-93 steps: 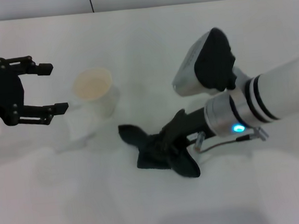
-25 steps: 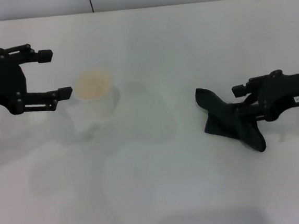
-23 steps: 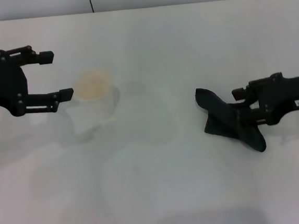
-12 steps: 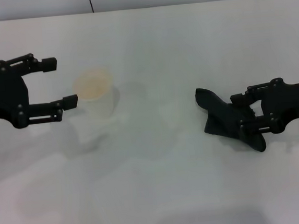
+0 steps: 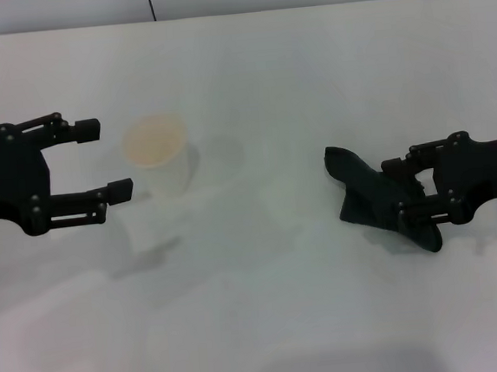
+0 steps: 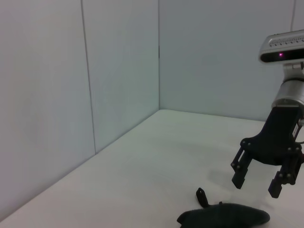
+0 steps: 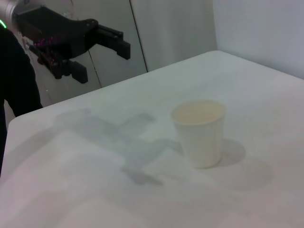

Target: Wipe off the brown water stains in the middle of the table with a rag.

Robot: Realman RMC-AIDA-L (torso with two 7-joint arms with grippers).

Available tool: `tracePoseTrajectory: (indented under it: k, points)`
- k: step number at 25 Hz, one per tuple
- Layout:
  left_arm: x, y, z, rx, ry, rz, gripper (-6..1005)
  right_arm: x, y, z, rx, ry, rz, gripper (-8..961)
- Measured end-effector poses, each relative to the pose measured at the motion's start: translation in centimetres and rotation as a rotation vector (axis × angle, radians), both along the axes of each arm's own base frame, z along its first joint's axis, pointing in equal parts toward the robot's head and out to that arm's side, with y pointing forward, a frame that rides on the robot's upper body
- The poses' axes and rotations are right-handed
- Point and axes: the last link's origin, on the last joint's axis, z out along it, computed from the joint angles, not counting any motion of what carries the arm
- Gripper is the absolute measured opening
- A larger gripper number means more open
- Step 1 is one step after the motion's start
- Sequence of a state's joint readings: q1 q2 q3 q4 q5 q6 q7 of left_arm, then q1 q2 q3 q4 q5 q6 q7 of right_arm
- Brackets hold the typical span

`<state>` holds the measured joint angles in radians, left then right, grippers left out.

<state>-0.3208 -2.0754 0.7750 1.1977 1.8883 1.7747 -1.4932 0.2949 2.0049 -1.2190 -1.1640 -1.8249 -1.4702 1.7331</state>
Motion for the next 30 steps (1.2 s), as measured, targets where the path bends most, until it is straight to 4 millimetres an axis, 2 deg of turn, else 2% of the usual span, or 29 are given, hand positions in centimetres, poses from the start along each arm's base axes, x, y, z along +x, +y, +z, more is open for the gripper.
tracePoseTrajectory:
  k: [30]
  points:
    - [-0.89, -0.33, -0.62, -0.056, 0.034, 0.088, 860, -0.66, 0.22, 0.50, -0.027, -0.053, -0.052, 636]
